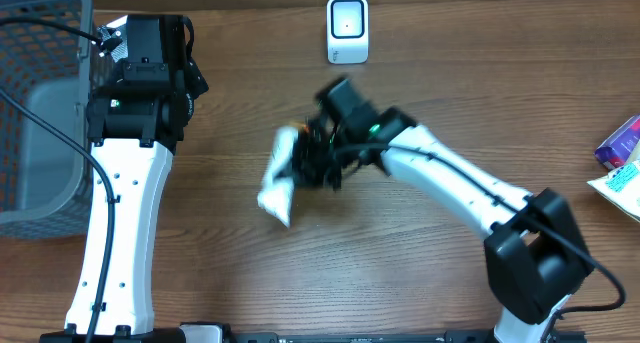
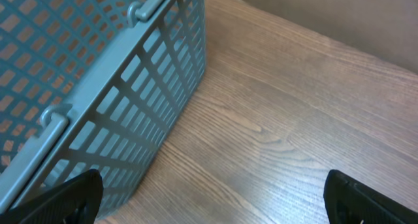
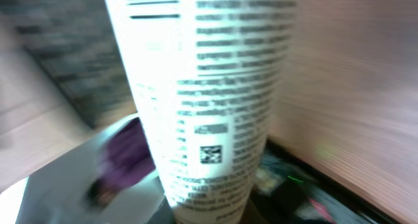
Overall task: Scan the item barcode
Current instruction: 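Lift the white tube and carry it up toward the scanner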
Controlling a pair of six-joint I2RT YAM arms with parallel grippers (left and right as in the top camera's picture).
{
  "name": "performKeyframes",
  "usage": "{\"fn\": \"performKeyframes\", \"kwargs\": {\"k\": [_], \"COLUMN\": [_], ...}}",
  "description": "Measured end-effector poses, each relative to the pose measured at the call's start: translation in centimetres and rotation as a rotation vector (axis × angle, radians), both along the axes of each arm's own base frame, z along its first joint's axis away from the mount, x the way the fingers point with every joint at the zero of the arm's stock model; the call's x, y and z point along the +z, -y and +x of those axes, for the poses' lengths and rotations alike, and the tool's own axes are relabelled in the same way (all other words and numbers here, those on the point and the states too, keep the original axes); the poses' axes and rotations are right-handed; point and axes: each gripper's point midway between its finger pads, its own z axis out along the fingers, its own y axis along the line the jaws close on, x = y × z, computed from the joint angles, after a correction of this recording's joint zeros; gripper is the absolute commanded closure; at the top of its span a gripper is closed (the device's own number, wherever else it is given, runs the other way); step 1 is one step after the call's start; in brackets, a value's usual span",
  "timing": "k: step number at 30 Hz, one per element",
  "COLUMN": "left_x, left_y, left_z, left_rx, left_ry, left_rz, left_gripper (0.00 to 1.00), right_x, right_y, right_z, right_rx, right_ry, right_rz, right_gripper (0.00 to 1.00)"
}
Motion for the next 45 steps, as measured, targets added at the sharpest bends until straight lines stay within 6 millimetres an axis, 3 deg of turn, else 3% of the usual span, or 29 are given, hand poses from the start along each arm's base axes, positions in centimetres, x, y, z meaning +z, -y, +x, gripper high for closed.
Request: {"fn": "performKeyframes", "kwargs": {"k": [2,3,5,8,13,18,23,26,36,39,41,45], "left_x": [0.0,0.0,0.0,0.0,0.0,0.0,0.0,0.0,0.0,0.0,0.0,0.0], "left_y": [0.0,0.0,0.0,0.0,0.0,0.0,0.0,0.0,0.0,0.0,0.0,0.0], "left_z": [0.0,0.0,0.0,0.0,0.0,0.0,0.0,0.0,0.0,0.0,0.0,0.0], "left_rx": [0.0,0.0,0.0,0.0,0.0,0.0,0.0,0.0,0.0,0.0,0.0,0.0], "left_ry": [0.0,0.0,-0.002,-0.001,-0.001,0.0,-0.001,-0.001,0.0,-0.001,0.0,0.0], "left_rz": [0.0,0.0,0.0,0.0,0.0,0.0,0.0,0.0,0.0,0.0,0.0,0.0], "left_gripper": [0.0,0.0,0.0,0.0,0.0,0.0,0.0,0.0,0.0,0.0,0.0,0.0], "right_x": [3.0,5.4,7.5,9.5,11.3,14.9,15.9,14.8,9.2,7.4,4.9,-2.7], "right_y": [0.4,1.3,2.6,5.0,7.4,7.3,7.0,6.9,6.2,5.8,5.5,5.4], "right_z": [2.7,5.1,7.6,11.0,14.8,16.3,15.3,15.0,16.9,17.9,18.6,18.2], "right_rx": [-0.021,-0.052,-0.103,-0.2,-0.329,-0.296,-0.192,-0.158,-0.163,-0.182,-0.193,-0.188], "right_ry": [0.04,0.072,0.104,0.143,0.217,0.486,0.784,0.857,0.878,0.798,0.681,0.4], "right_rz": [0.139,0.23,0.303,0.358,0.411,0.589,0.77,0.802,0.746,0.687,0.611,0.4], "right_gripper": [0.96,0.96,0.96,0.96,0.96,0.96,0.96,0.97,0.96,0.96,0.96,0.96]}}
